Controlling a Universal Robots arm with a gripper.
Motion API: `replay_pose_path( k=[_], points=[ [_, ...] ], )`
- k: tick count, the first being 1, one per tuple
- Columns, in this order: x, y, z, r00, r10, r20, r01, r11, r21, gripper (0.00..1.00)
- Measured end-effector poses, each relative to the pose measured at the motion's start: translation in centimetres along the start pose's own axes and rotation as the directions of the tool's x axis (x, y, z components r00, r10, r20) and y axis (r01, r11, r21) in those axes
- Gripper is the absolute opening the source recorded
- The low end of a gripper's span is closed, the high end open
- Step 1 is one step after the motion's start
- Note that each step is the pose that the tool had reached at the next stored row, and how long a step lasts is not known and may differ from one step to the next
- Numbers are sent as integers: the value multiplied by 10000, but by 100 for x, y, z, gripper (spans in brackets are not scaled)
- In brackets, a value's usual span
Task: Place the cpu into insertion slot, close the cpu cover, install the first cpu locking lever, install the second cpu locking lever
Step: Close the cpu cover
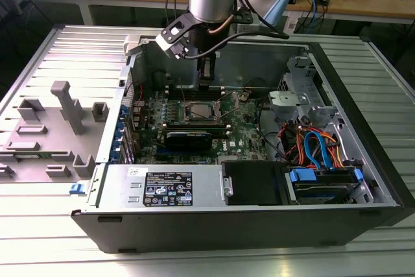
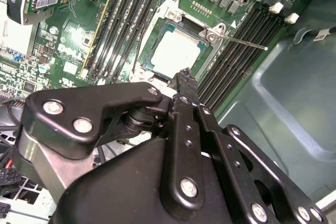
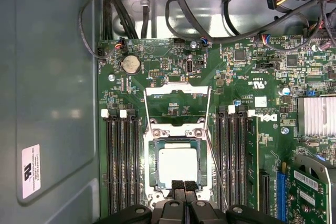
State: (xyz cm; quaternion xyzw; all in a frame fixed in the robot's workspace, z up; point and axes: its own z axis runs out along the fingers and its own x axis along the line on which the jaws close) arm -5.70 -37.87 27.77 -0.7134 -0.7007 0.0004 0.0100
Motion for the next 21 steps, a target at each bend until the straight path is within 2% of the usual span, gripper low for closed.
replay_pose_path(
  k=[9,14,17,21],
  points=[
    [0,0,0,10000,0,14,0,10000,0,11],
    [1,0,-43,10000,0,12,0,10000,-1,11],
    [1,0,-43,10000,1,12,-1,10000,-1,11],
    [1,29,-45,10000,0,15,0,10000,1,11]
  ],
)
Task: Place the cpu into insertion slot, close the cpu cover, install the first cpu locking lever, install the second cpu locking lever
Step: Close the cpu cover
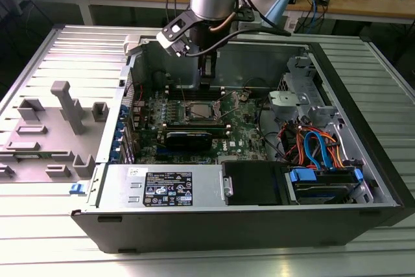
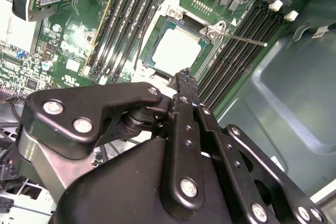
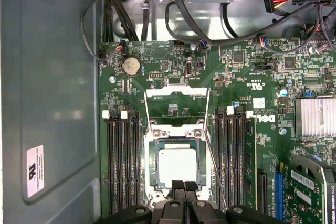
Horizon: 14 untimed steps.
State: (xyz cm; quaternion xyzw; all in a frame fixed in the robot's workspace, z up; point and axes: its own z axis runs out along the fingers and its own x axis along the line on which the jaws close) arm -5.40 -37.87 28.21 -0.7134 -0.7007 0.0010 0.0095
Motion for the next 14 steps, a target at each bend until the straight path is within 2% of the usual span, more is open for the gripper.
replay_pose_path(
  k=[5,7,10,14],
  points=[
    [1,35,-8,10000,1,0,-1,10000,-1,11],
    [1,35,-28,10000,0,0,0,10000,-1,11],
    [2,34,-97,10000,-1,25,1,10000,-1,11],
    [2,34,-100,10000,0,29,0,10000,-2,11]
  ],
)
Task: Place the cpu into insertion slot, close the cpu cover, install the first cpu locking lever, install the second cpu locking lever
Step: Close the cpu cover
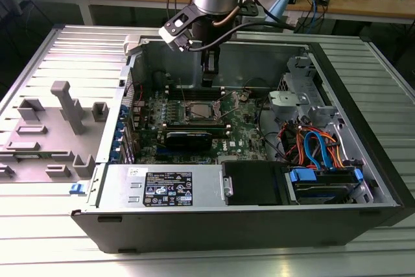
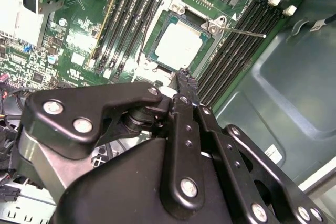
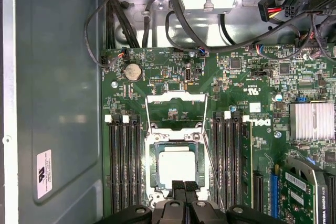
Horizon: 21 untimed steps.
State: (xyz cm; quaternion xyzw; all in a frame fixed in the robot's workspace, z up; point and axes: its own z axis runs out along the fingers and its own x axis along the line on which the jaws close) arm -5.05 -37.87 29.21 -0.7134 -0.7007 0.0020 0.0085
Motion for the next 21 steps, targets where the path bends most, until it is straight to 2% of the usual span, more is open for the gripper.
replay_pose_path(
  k=[10,13,18,21],
  points=[
    [0,10,-1,10000,0,3,0,10000,1,11],
    [1,36,-1,10000,1,2,-1,10000,1,11],
    [2,126,-2,10000,-1,1,1,10000,1,11],
    [3,130,-4,10000,2,0,-2,10000,1,11]
  ],
)
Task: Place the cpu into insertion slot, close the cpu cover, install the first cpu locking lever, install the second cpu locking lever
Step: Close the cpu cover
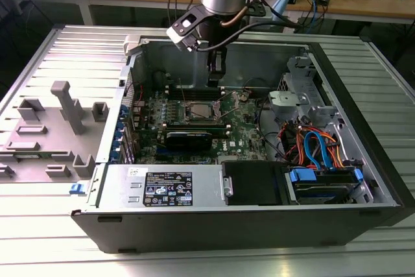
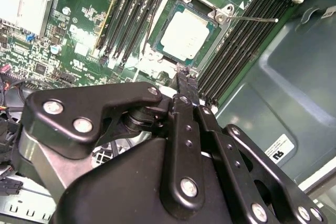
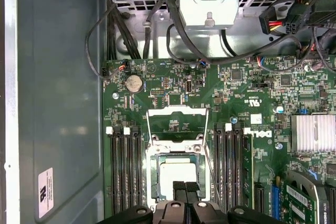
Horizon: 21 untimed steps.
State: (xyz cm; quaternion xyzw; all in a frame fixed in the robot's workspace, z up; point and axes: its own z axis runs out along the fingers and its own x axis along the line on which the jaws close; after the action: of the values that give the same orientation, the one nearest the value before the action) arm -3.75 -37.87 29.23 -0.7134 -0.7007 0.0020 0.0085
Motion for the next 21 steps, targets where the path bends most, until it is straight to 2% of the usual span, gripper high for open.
replay_pose_path(
  k=[4,12,21],
  points=[
    [0,0,-53,10000,-1,2,1,10000,1,11],
    [0,4,-54,10000,-3,-1,3,10000,1,11],
    [1,65,-55,10000,-1,-4,1,10000,1,11]
  ],
)
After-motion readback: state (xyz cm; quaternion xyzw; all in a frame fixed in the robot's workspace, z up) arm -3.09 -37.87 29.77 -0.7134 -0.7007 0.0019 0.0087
